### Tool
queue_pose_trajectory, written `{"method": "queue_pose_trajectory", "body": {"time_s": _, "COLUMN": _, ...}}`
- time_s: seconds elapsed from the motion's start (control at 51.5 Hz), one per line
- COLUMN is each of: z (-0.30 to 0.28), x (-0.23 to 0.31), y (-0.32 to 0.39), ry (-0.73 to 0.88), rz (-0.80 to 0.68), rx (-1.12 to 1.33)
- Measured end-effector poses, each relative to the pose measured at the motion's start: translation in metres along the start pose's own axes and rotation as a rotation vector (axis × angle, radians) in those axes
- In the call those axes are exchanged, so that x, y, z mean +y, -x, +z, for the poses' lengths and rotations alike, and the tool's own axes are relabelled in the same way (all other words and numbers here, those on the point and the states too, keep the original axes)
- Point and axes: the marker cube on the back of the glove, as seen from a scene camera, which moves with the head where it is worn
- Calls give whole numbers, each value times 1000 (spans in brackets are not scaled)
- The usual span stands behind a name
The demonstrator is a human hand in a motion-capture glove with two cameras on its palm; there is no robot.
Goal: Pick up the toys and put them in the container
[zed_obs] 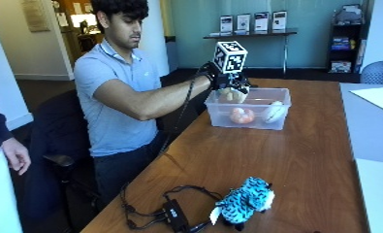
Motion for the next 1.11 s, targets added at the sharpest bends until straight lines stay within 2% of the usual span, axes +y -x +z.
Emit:
{"method": "queue_pose_trajectory", "body": {"time_s": 0.058, "z": 3, "x": 4, "y": -4, "ry": -3, "rz": 21, "rx": 41}}
{"method": "queue_pose_trajectory", "body": {"time_s": 0.214, "z": -18, "x": 36, "y": -50, "ry": -184, "rz": 114, "rx": 55}}
{"method": "queue_pose_trajectory", "body": {"time_s": 0.291, "z": -35, "x": 60, "y": -98, "ry": -263, "rz": 225, "rx": 93}}
{"method": "queue_pose_trajectory", "body": {"time_s": 0.369, "z": -46, "x": 88, "y": -162, "ry": -308, "rz": 399, "rx": 134}}
{"method": "queue_pose_trajectory", "body": {"time_s": 0.563, "z": -57, "x": 167, "y": -315, "ry": -294, "rz": 817, "rx": 84}}
{"method": "queue_pose_trajectory", "body": {"time_s": 0.719, "z": -40, "x": 214, "y": -387, "ry": -164, "rz": 1034, "rx": 148}}
{"method": "queue_pose_trajectory", "body": {"time_s": 0.835, "z": -19, "x": 226, "y": -414, "ry": -85, "rz": 1110, "rx": 178}}
{"method": "queue_pose_trajectory", "body": {"time_s": 1.107, "z": -9, "x": 220, "y": -429, "ry": -232, "rz": 1030, "rx": 286}}
